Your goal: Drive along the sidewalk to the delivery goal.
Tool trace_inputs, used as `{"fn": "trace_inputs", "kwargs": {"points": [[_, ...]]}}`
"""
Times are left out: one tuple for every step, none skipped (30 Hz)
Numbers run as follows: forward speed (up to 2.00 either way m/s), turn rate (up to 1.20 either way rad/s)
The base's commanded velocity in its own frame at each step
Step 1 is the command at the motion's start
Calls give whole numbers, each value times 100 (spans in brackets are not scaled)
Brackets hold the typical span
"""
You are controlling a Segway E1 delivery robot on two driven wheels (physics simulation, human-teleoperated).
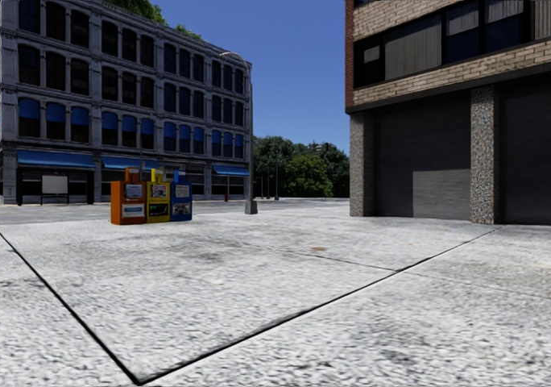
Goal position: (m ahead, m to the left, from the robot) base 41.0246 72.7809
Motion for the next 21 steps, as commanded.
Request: {"fn": "trace_inputs", "kwargs": {"points": [[200, 0], [200, 0], [200, 0], [200, 0], [200, 0], [200, 0], [200, 0], [200, 0], [200, 0], [200, 0], [200, 0], [200, 0], [200, 0], [200, 0], [200, 0], [200, 0], [200, 0], [200, 0], [200, 0], [200, 0], [200, 0]]}}
